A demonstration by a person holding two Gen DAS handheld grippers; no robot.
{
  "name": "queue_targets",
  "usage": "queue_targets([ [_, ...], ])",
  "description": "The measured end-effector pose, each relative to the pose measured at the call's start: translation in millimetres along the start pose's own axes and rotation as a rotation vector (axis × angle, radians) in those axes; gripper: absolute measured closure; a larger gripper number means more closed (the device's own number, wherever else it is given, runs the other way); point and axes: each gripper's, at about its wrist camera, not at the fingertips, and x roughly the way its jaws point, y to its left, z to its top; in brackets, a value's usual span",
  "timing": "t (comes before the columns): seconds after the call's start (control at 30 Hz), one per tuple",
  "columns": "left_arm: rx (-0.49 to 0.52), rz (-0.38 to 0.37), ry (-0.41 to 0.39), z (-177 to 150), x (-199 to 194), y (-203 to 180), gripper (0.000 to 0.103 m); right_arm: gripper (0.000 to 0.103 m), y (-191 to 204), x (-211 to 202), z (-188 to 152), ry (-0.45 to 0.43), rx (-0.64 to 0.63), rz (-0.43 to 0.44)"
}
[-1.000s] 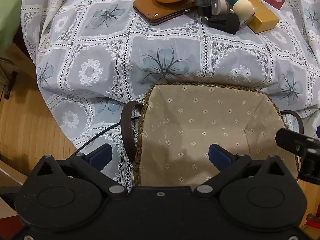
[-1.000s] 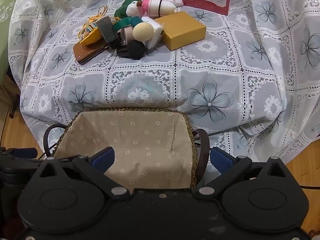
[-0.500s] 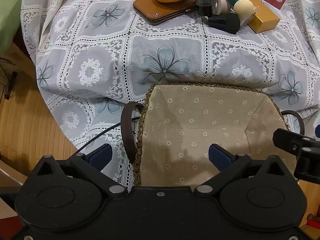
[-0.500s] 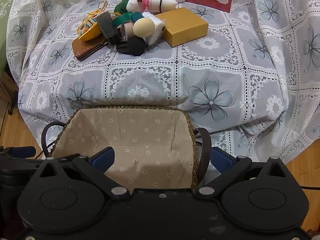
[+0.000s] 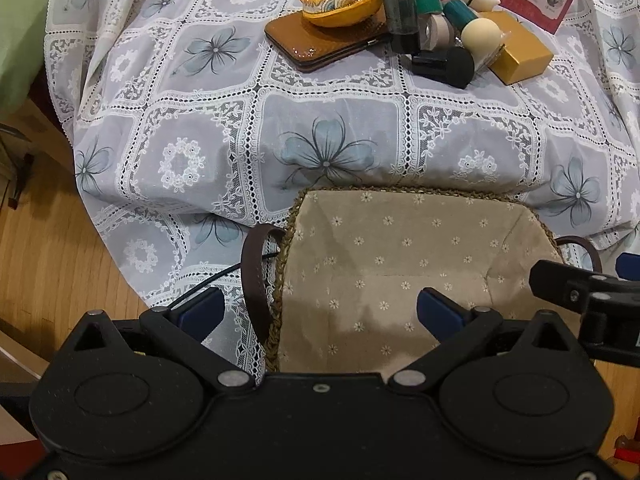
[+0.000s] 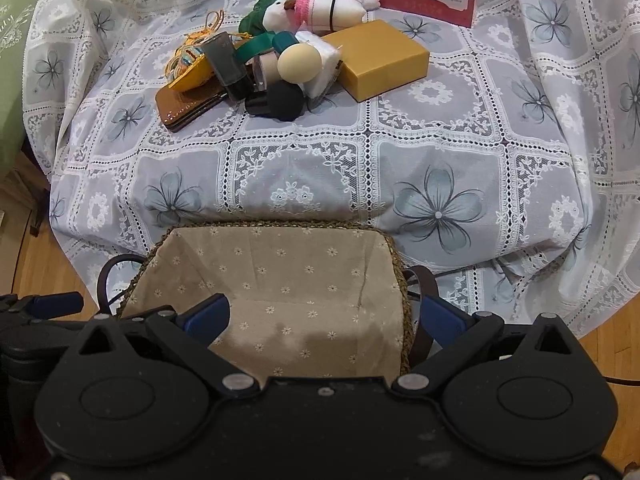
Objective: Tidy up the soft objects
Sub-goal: 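Move both tools from the basket toward the pile of objects, then grasp the yellow embroidered pouch with left gripper while right gripper grasps the pink-edged towel roll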
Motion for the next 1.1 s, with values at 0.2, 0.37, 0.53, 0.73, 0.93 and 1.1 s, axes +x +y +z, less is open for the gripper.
queue_targets([
  [0.2, -0.015, -0.004, 0.01, -1, 3, 1, 0.005, 0.001, 0, 5, 1, 0.019, 0.005, 0.002],
  [0.37, -0.018, 0.017, -0.005, 0, 2, 1, 0.005, 0.003, -1, 5, 3, 0.021, 0.011, 0.001],
  [0.53, -0.036, 0.008, -0.013, 5, 1, 5, 0.005, 0.003, -4, 3, 9, 0.002, 0.023, -0.012],
  [0.73, -0.045, 0.032, -0.047, 14, -3, 10, 0.005, 0.005, -11, 4, 20, -0.007, 0.051, -0.007],
  [0.93, -0.081, 0.036, -0.066, 28, -3, 20, 0.005, 0.005, -8, 12, 26, 0.038, 0.044, 0.041],
  [1.1, -0.103, 0.026, -0.073, 41, -1, 26, 0.005, 0.007, -4, 17, 33, 0.049, 0.037, 0.043],
])
